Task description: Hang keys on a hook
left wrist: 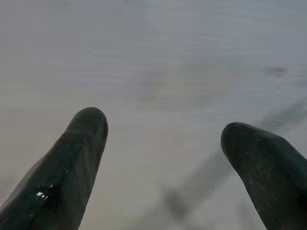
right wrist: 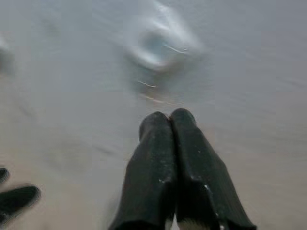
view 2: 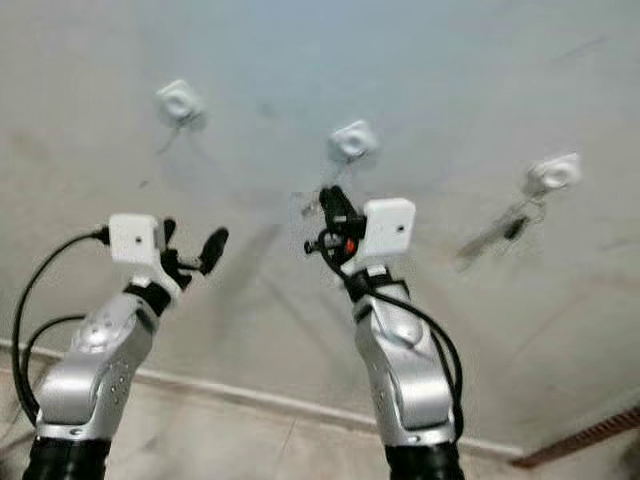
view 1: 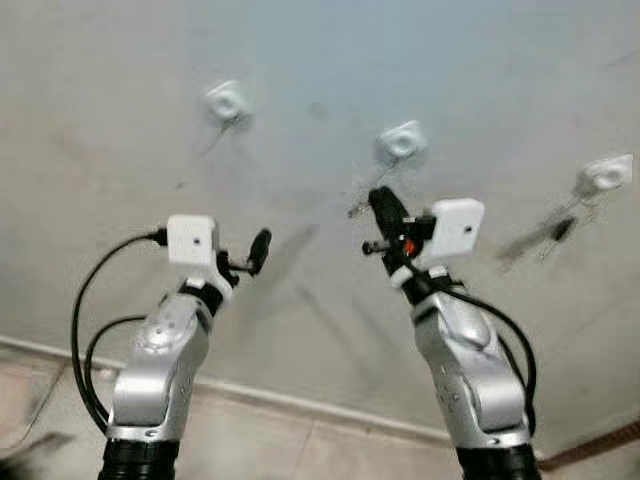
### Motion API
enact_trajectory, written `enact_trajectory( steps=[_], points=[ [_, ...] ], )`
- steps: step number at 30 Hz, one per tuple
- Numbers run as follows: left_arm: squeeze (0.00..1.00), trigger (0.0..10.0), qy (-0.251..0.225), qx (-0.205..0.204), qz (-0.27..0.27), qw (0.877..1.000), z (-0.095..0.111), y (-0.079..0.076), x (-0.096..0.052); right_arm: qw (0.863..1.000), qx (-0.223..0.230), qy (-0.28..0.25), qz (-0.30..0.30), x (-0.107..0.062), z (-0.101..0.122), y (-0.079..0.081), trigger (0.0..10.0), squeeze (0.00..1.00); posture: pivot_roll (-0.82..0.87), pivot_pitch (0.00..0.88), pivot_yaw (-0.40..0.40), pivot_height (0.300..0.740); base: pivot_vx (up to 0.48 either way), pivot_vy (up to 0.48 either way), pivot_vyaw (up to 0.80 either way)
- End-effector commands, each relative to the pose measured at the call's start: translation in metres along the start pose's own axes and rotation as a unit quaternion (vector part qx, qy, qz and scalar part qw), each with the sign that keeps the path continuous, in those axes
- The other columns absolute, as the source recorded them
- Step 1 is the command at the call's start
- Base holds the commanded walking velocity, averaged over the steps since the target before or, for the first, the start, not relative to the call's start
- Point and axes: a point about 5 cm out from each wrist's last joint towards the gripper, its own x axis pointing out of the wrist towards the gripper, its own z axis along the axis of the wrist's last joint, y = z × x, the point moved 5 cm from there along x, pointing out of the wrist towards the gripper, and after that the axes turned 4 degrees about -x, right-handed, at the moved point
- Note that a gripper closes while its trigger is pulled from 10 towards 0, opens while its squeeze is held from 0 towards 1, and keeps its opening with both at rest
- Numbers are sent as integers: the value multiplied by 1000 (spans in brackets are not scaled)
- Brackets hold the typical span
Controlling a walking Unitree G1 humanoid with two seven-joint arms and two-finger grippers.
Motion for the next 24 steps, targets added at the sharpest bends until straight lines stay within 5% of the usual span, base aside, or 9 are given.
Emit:
enact_trajectory(
  steps=[1, 13, 24],
  points=[
    [0, 10000, -23, 21, -8, 999, 12, 0, -6, 1000, -7, -14, 10, -1, 10, 4, 10000, 0, 195, 0, -74, 740, 0, 0, 0],
    [0, 10000, -19, 75, -15, 997, 10, 9, -30, 1000, -6, 10, 7, -28, 4, 6, 10000, 0, 198, 0, -80, 740, 0, 0, 0],
    [0, 10000, -14, 85, -12, 996, 12, 11, -34, 999, 9, -13, 40, -8, 19, 27, 10000, 0, 218, 0, -73, 740, 0, 0, 0]
  ],
)
